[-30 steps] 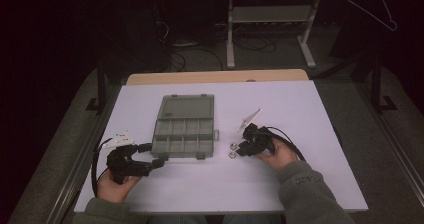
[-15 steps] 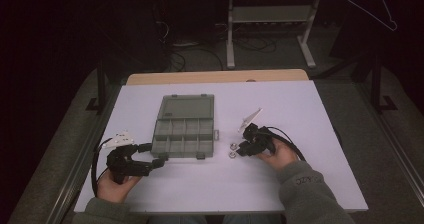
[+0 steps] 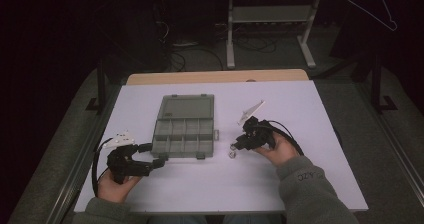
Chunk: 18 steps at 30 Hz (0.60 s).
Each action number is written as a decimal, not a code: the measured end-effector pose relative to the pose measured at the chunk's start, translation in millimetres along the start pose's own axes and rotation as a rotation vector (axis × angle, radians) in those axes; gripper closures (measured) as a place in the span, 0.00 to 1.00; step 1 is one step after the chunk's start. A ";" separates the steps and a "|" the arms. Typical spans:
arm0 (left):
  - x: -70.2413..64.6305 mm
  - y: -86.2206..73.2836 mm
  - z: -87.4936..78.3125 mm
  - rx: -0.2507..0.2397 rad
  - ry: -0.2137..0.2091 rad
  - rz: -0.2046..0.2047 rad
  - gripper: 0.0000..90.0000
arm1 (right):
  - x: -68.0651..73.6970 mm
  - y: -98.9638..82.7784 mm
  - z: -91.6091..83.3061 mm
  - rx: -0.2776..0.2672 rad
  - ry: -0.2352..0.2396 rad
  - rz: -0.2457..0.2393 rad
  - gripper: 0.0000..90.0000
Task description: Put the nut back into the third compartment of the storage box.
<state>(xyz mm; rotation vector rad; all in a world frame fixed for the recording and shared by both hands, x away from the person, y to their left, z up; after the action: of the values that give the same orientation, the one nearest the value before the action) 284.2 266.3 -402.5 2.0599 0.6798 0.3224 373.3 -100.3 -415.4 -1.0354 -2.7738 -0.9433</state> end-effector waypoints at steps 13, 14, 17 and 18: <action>0.2 0.2 0.4 0.001 -0.004 0.002 0.20 | 11.8 62.5 -0.3 -0.054 0.042 -0.047 0.77; 0.2 0.2 0.5 0.001 -0.004 0.002 0.20 | 12.6 67.4 1.5 -0.057 0.043 -0.055 0.77; 0.2 0.3 0.5 0.002 -0.005 0.002 0.20 | 15.0 77.7 5.3 -0.056 0.051 -0.062 0.77; 0.2 0.3 0.7 0.002 -0.005 0.004 0.20 | 17.5 88.2 9.1 -0.057 0.055 -0.072 0.77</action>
<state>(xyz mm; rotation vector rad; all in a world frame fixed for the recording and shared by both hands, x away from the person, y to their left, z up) 284.8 265.9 -402.6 2.0635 0.6731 0.3188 414.7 -32.7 -371.9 -0.9072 -2.7713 -1.0484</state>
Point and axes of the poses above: each handheld gripper's, and its own axes: z roughly forward along the jaws, y roughly out of its top, x roughly to its left, the point moved 2 cm from there along z, roughly forward along the jaws, and after that the axes turned 13 degrees about z, right-handed, at the moved point
